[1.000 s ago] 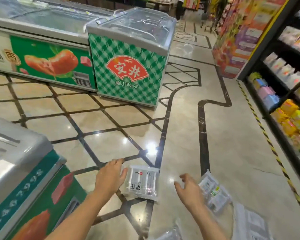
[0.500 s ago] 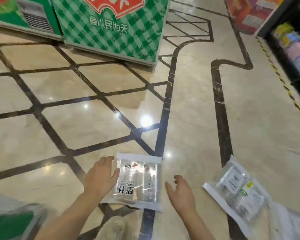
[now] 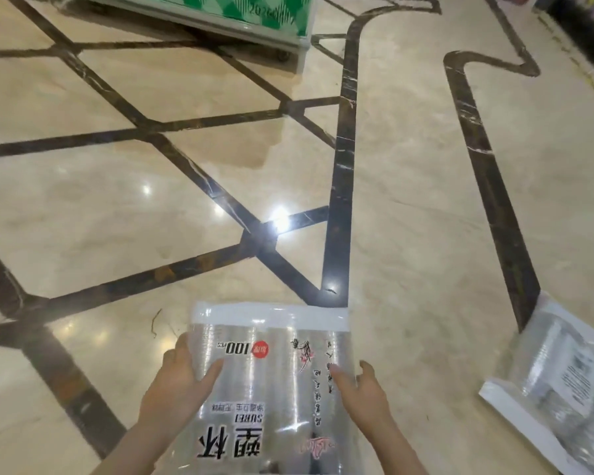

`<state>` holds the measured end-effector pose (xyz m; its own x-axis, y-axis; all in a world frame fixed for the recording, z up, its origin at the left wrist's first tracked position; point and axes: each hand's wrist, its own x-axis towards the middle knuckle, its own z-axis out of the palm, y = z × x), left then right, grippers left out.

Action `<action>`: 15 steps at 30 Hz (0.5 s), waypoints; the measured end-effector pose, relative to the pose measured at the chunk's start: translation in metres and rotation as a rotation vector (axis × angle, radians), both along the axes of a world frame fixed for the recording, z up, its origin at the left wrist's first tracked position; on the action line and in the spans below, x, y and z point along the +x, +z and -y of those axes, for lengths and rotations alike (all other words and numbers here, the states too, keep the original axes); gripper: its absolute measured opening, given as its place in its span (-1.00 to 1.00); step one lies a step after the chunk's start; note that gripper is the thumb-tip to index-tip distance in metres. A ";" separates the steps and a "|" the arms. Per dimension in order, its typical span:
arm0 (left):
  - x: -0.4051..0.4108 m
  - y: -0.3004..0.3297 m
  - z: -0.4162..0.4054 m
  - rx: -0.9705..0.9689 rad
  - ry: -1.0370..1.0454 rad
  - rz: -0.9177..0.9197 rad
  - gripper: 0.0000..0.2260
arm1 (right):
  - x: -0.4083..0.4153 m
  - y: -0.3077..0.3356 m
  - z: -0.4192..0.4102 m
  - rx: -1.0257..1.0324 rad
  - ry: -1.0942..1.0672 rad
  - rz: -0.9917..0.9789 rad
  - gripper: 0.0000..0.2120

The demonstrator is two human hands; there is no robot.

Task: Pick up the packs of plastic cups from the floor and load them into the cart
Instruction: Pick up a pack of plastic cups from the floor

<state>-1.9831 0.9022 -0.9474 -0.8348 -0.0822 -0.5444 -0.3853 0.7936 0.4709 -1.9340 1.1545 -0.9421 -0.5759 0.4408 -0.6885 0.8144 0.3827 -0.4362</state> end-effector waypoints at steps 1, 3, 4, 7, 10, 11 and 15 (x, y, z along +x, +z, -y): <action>0.002 -0.006 0.001 0.025 0.036 0.024 -0.25 | 0.001 -0.007 0.001 -0.040 -0.028 0.013 -0.20; 0.003 -0.012 0.001 0.064 0.086 0.063 -0.18 | 0.003 -0.015 0.004 -0.108 -0.082 0.021 -0.29; 0.004 -0.012 0.001 0.094 0.111 0.067 -0.17 | 0.005 -0.018 0.005 -0.119 -0.103 0.016 -0.31; 0.006 -0.008 -0.001 0.177 0.171 0.021 -0.32 | 0.006 -0.018 0.008 -0.110 -0.130 -0.017 -0.32; 0.005 0.005 -0.003 0.188 0.150 -0.024 -0.35 | 0.005 -0.005 0.009 -0.093 -0.160 -0.066 -0.35; 0.002 0.012 -0.004 0.183 0.148 -0.039 -0.34 | 0.004 0.003 0.007 -0.085 -0.168 -0.097 -0.37; -0.015 0.064 -0.015 0.192 0.128 -0.137 -0.36 | -0.007 0.052 0.000 -0.040 -0.164 -0.221 -0.39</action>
<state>-1.9980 0.9173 -0.8838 -0.8911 -0.0985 -0.4430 -0.3994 0.6334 0.6627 -1.9408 1.1545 -0.8899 -0.6373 0.5156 -0.5727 0.7473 0.2321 -0.6226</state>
